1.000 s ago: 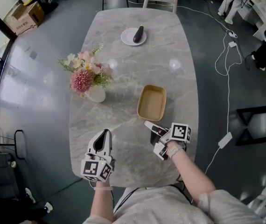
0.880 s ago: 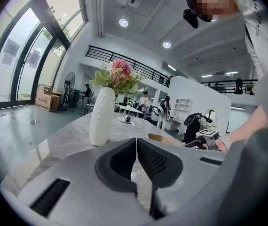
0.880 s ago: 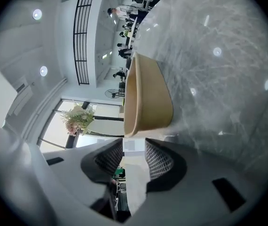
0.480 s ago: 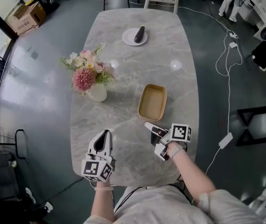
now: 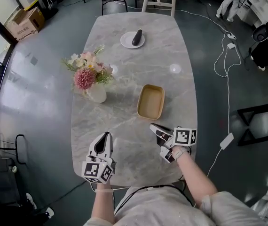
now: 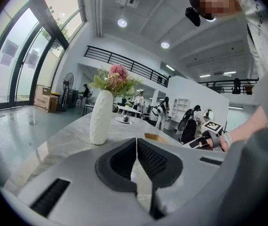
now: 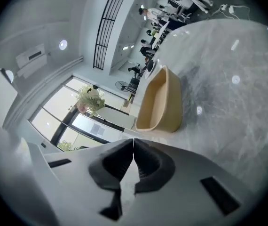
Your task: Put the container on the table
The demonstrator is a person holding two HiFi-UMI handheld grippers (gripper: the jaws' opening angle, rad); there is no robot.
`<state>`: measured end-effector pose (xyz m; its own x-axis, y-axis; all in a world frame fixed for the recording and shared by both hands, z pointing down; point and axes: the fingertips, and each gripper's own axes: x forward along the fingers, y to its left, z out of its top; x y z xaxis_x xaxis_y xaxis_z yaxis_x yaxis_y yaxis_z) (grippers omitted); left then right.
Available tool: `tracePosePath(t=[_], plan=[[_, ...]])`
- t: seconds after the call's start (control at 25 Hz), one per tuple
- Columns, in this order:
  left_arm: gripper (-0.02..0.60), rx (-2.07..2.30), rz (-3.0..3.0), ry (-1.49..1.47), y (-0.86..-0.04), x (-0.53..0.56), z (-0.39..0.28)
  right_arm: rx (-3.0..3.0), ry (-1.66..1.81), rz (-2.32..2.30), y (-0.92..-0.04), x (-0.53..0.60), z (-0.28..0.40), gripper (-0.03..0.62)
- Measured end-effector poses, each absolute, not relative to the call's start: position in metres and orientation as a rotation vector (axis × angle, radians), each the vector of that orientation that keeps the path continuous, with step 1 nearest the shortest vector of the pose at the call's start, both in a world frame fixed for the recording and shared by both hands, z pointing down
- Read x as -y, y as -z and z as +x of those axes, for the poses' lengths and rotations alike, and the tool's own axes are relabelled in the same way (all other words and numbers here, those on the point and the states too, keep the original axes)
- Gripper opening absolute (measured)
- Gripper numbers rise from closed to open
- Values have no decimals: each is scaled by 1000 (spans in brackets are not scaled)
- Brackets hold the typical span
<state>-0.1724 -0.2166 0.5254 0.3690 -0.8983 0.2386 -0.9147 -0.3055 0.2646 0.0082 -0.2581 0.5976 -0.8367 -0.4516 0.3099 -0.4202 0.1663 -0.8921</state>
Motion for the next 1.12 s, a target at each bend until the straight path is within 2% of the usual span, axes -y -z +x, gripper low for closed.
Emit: tracePosePath(t=[0.32, 0.76, 1.12], plan=[[11, 1583, 2312, -61, -514, 206, -169, -2531, 1548, -1044, -576, 254, 36, 8], [11, 1612, 2348, -36, -494, 190, -170, -2811, 1005, -1250, -531, 239, 65, 8], [11, 1633, 2389, -13, -471, 181, -176, -2868, 764, -1330, -505, 220, 77, 8]])
